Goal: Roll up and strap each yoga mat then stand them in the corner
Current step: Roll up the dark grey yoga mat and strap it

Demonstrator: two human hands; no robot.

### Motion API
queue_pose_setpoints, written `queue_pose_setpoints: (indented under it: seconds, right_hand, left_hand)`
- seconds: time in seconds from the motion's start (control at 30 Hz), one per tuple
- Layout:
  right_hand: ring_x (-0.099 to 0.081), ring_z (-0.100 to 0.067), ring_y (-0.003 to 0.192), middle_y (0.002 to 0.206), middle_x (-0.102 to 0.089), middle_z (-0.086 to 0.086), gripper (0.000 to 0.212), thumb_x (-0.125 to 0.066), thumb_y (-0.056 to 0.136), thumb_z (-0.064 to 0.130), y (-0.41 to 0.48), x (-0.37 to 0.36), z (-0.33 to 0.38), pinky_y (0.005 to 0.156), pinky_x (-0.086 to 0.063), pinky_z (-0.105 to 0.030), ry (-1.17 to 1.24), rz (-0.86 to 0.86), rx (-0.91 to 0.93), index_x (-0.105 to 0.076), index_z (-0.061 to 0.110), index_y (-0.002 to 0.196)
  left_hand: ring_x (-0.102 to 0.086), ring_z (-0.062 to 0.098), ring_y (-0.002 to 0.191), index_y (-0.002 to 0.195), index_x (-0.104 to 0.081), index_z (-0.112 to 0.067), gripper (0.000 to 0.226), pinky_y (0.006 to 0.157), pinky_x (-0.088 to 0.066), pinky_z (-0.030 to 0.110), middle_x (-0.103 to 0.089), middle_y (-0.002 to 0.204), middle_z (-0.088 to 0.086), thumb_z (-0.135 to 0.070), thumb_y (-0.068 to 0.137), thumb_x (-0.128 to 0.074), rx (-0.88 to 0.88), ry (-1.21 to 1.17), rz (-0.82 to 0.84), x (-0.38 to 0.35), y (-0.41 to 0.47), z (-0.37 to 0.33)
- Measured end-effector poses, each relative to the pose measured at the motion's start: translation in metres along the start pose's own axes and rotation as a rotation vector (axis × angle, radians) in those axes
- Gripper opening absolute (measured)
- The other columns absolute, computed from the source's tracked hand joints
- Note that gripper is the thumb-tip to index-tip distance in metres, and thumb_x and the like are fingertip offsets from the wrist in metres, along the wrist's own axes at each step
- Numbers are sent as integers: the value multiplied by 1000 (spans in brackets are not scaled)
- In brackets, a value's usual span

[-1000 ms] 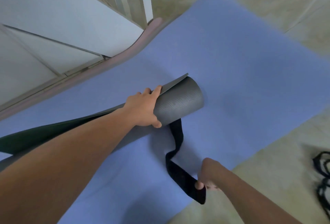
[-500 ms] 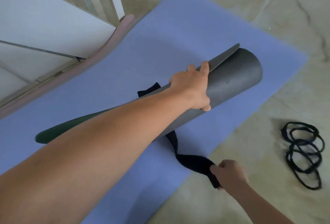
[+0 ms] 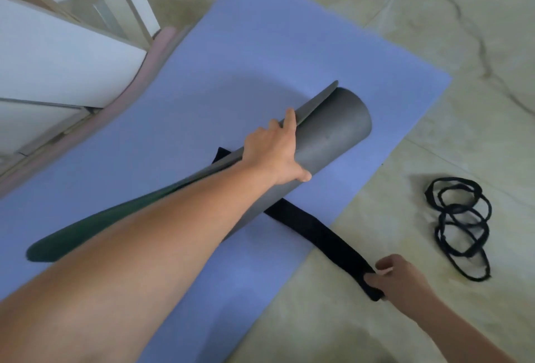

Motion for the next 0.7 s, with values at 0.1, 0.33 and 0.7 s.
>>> queue_pose_setpoints:
  seconds: [0.1, 0.33, 0.7]
  right_hand:
    - [-56, -25, 112, 125, -55, -1, 53, -70, 84, 31, -12, 12, 42, 88, -48, -38, -217, -275, 302, -47, 23, 131]
    - [-17, -31, 148, 161, -19, -8, 138, -96, 43, 36, -35, 22, 194, 116, -12, -50, -642, -680, 1049, -17, 16, 154]
    - [1, -29, 152, 165, -2, -8, 131, -76, 64, 62, -4, 11, 225, 118, -6, -60, -1188, -389, 945, 2, 14, 158]
  left_hand:
    - [-55, 30, 106, 143, -25, -4, 122, 76, -44, 39, -46, 135, 11, -71, 57, -80, 11, 71, -99, -20, -10, -9]
    - [-21, 47, 144, 156, 1, -4, 129, 117, -27, 51, -7, 159, 31, -60, 71, -79, -31, 108, -36, -42, -24, -17]
    - [-65, 24, 90, 92, -74, -3, 32, 85, -53, 34, -72, 97, 9, -34, 87, -67, 478, -803, 225, -35, -31, 135]
Point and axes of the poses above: each hand's wrist, its own y-axis towards the middle knuckle, its own x-axis out of the back of the hand, z = x × y, the point moved 3 cm from there along y, towards the middle knuckle
